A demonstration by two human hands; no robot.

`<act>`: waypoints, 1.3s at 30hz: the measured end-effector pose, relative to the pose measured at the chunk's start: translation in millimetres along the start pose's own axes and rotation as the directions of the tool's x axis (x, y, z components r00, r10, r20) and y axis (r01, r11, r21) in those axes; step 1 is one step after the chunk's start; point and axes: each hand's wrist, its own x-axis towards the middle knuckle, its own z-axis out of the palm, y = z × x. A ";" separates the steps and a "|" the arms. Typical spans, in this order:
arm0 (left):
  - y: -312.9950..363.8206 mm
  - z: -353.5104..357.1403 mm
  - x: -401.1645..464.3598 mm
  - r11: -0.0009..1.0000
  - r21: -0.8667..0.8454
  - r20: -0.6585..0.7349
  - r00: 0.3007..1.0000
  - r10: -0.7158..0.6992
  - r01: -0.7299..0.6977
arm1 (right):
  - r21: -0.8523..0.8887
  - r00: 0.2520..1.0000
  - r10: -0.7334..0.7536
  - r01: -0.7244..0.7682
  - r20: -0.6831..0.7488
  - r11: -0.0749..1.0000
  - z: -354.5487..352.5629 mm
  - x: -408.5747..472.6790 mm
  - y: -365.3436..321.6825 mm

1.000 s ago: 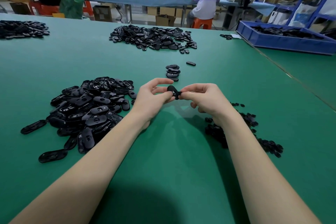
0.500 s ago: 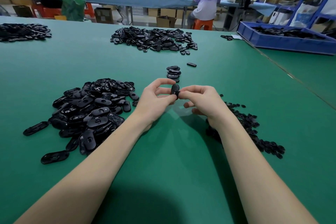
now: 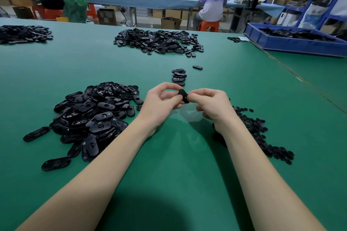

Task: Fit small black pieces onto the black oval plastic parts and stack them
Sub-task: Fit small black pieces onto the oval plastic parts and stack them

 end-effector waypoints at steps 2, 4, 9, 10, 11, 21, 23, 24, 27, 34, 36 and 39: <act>0.6 -0.6 -0.4 1.000 -0.010 0.000 1.000 0.000 0.000 | 0.004 1.000 0.006 -0.006 0.000 1.000 -0.3 -0.2 -0.3; 1.2 -0.7 -1.2 1.000 -0.017 0.002 1.000 -0.005 0.005 | 0.004 1.000 0.007 -0.007 0.003 1.000 -0.7 -0.3 -0.3; 0.6 2.1 -2.3 1.000 -0.014 0.009 1.000 -0.016 0.017 | -0.013 1.000 0.004 -0.004 0.001 1.000 -1.5 -0.3 0.9; 0.6 2.6 -2.3 1.000 -0.011 0.009 1.000 -0.017 0.017 | -0.014 1.000 0.007 -0.007 0.004 1.000 -1.6 -0.2 1.0; 0.6 2.9 -2.4 1.000 -0.008 0.007 1.000 -0.017 0.017 | -0.017 1.000 0.010 -0.010 0.008 1.000 -1.8 -0.2 0.9; 0.6 2.6 -1.6 1.000 -0.004 0.008 1.000 -0.026 0.026 | -0.016 0.998 -0.015 0.016 0.063 1.000 -2.3 -1.4 2.8; 0.0 2.0 -0.3 1.000 -0.003 0.002 1.000 -0.025 0.025 | 0.001 0.996 -0.042 0.042 0.073 0.999 -2.1 -1.6 3.1; -0.3 1.7 0.2 1.000 -0.001 -0.002 1.000 -0.024 0.024 | 0.008 0.996 -0.049 0.049 0.073 0.999 -2.0 -1.3 3.2; -1.5 -0.5 1.0 1.000 0.015 -0.013 1.000 -0.015 0.015 | 0.017 0.997 -0.048 0.047 0.061 0.999 -0.1 -0.3 3.7; -2.0 1.3 0.5 1.000 0.025 -0.008 1.000 0.007 -0.007 | -0.003 0.998 -0.037 0.037 0.046 0.999 -0.5 -0.4 5.0; -1.8 1.5 0.2 1.000 0.005 0.002 1.000 -0.002 0.002 | -0.018 0.998 -0.033 0.034 0.050 0.999 -1.8 -0.9 6.3; 0.0 -0.3 0.3 0.999 -0.014 0.026 0.998 -0.048 0.049 | -0.032 0.996 -0.034 0.037 0.087 0.999 -4.0 -0.7 8.1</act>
